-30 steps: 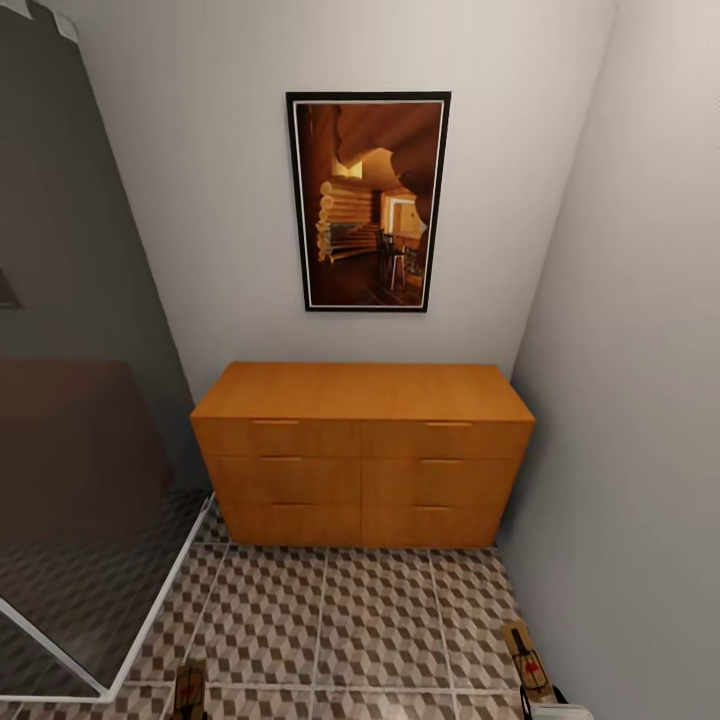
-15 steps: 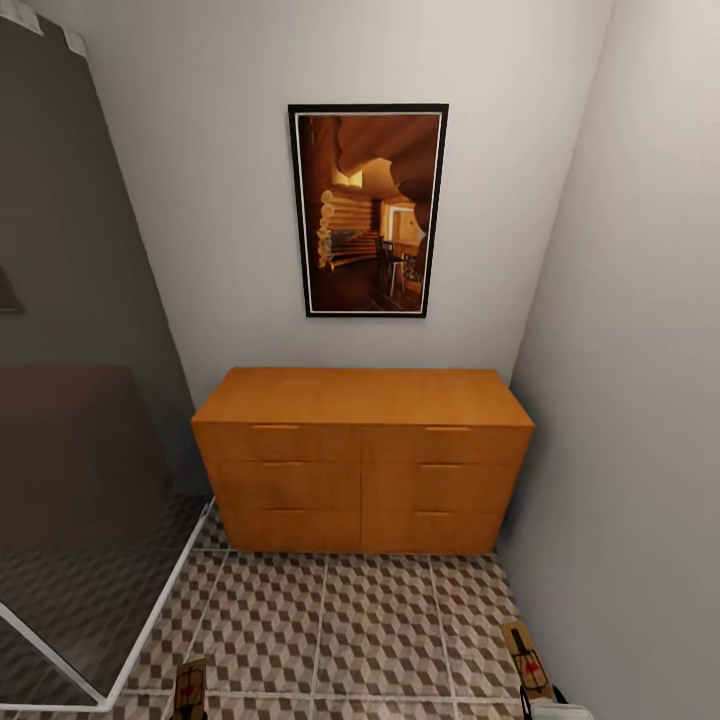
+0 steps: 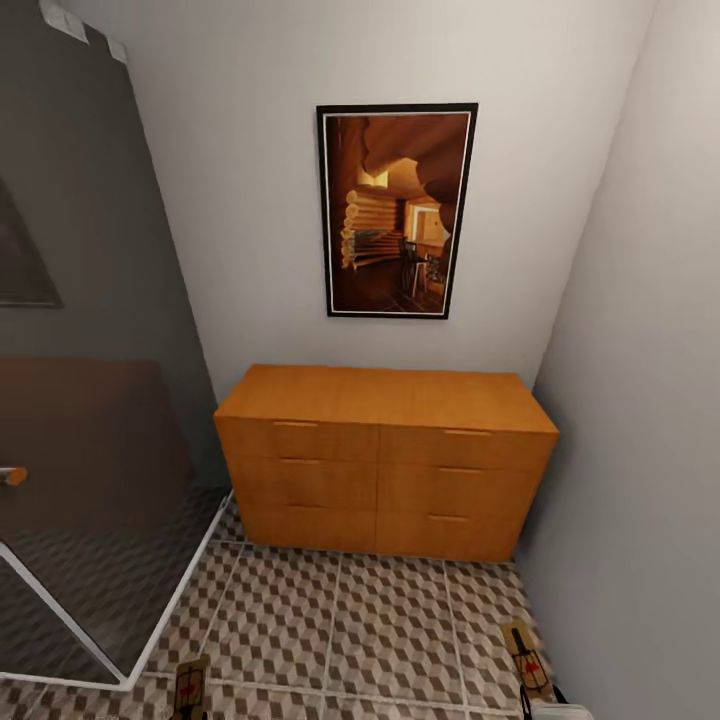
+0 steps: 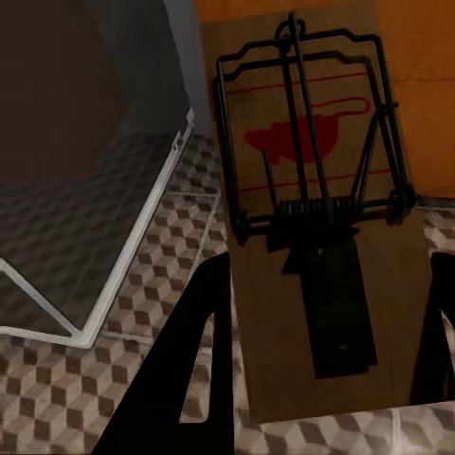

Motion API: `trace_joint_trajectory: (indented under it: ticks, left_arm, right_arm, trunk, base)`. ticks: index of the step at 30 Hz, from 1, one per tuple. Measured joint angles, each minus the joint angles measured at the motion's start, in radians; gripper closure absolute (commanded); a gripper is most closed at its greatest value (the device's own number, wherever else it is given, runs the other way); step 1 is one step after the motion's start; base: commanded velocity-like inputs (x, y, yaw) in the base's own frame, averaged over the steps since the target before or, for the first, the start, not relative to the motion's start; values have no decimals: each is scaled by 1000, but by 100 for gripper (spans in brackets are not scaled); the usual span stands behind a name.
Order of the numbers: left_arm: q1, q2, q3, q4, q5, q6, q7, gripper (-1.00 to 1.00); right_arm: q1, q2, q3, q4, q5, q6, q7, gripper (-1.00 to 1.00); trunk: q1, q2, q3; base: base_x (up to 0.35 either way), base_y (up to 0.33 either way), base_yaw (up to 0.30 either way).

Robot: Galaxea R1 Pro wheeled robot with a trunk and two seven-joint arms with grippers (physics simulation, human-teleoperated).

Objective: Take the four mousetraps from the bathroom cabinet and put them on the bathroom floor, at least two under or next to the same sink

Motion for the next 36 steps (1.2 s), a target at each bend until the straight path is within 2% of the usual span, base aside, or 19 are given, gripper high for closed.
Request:
trace_joint_trajectory:
  ticks: [36]
  left_arm:
    - [0, 0, 0, 0, 0, 0, 0, 100]
  right_arm:
    - [0, 0, 0, 0, 0, 0, -1, 100]
  trunk:
    - [0, 0, 0]
  base:
    - [0, 0, 288]
